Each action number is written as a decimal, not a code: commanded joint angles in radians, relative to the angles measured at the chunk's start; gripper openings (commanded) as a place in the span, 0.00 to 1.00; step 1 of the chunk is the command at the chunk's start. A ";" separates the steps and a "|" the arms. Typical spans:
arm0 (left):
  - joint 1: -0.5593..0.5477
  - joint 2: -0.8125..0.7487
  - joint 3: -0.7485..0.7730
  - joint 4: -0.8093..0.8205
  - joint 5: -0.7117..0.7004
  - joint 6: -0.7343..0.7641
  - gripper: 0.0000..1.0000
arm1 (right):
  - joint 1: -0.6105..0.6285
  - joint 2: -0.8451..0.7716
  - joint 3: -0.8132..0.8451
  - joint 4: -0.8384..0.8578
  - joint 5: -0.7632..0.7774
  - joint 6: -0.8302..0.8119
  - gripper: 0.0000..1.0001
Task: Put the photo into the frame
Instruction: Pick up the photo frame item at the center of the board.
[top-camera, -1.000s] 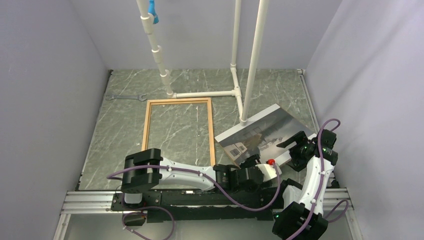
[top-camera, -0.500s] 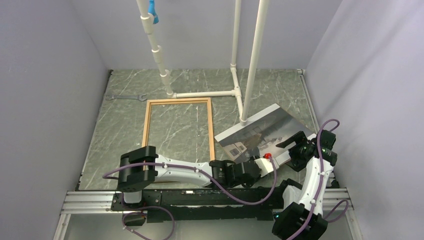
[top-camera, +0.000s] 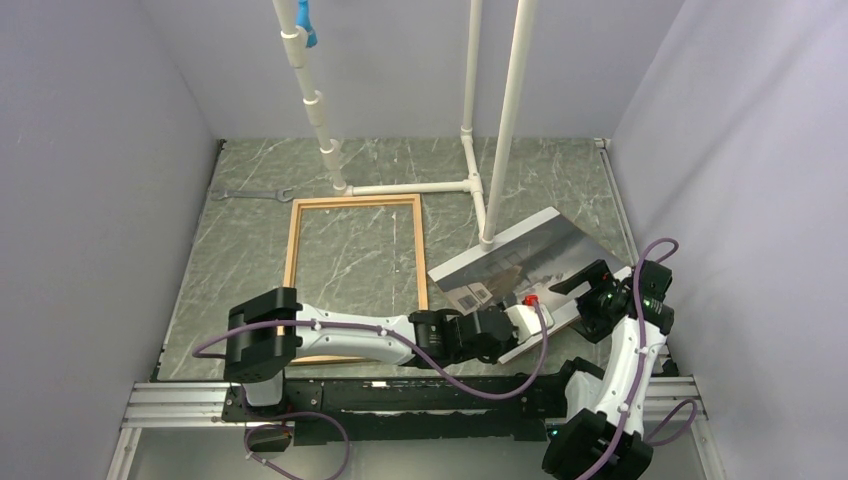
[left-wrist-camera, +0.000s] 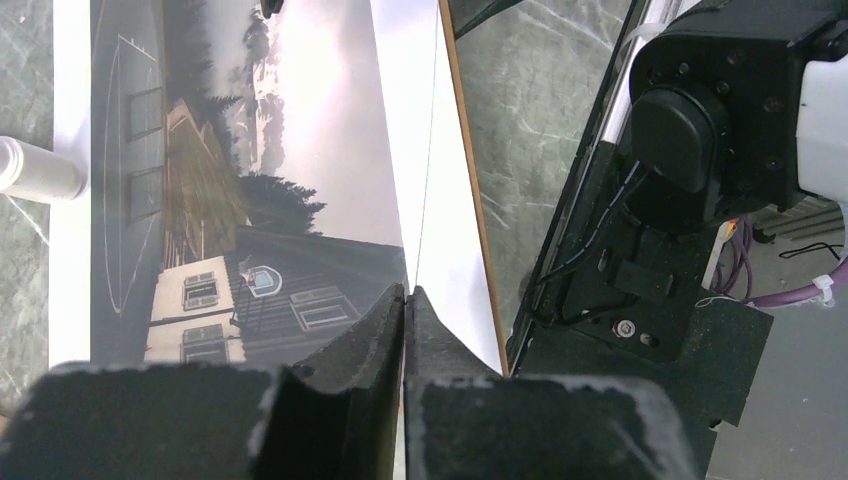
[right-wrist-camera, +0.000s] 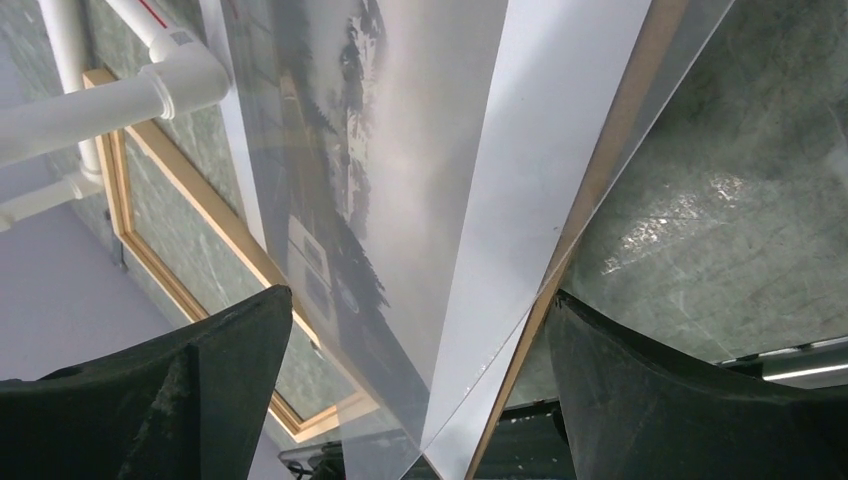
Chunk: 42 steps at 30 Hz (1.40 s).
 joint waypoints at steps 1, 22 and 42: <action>0.027 -0.036 0.011 -0.012 -0.025 0.037 0.07 | 0.009 -0.028 0.063 0.049 -0.147 0.004 0.99; 0.062 -0.013 0.060 -0.082 -0.083 0.060 0.00 | 0.014 -0.134 -0.111 -0.007 -0.083 0.013 1.00; 0.068 -0.019 0.071 -0.090 -0.093 0.114 0.00 | 0.014 -0.136 -0.129 0.043 -0.225 0.081 1.00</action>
